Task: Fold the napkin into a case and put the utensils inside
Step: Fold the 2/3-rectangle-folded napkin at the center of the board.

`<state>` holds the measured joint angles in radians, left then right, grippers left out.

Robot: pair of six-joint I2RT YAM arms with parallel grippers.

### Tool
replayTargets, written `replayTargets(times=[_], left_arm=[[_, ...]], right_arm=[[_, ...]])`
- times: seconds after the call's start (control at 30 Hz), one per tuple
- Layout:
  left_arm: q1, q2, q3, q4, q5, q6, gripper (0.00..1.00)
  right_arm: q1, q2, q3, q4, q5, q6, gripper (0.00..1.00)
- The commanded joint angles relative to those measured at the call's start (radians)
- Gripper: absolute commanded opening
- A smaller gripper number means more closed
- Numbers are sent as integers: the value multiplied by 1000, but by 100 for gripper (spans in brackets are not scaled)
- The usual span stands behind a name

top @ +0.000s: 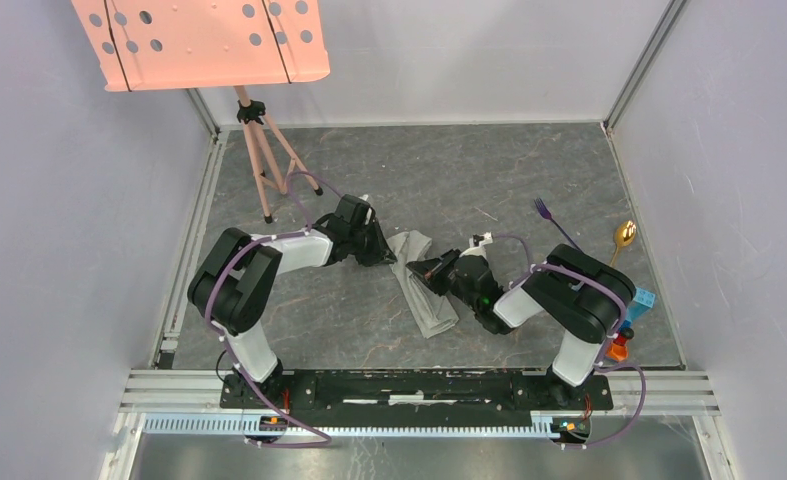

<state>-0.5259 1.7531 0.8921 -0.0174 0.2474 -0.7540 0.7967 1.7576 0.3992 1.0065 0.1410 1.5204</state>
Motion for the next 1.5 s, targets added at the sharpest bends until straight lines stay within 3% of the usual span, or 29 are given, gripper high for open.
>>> replayTargets(times=[0.0, 0.67, 0.83, 1.03, 1.23, 1.47], left_arm=[[-3, 11, 21, -6, -7, 70, 17], [-3, 12, 19, -28, -41, 157, 12], [7, -10, 14, -53, -36, 210, 20], [18, -134, 46, -174, -17, 226, 37], [19, -222, 147, -357, -78, 187, 44], [42, -389, 133, -446, -139, 139, 46]], right_arm=[[8, 27, 33, 20, 30, -35, 0], [22, 86, 17, 61, -1, -60, 0], [21, 113, 18, 86, -4, -90, 0], [19, 141, 35, 86, -27, -183, 0], [24, 69, 162, -262, 21, -421, 6], [68, 83, 447, -796, 182, -724, 13]])
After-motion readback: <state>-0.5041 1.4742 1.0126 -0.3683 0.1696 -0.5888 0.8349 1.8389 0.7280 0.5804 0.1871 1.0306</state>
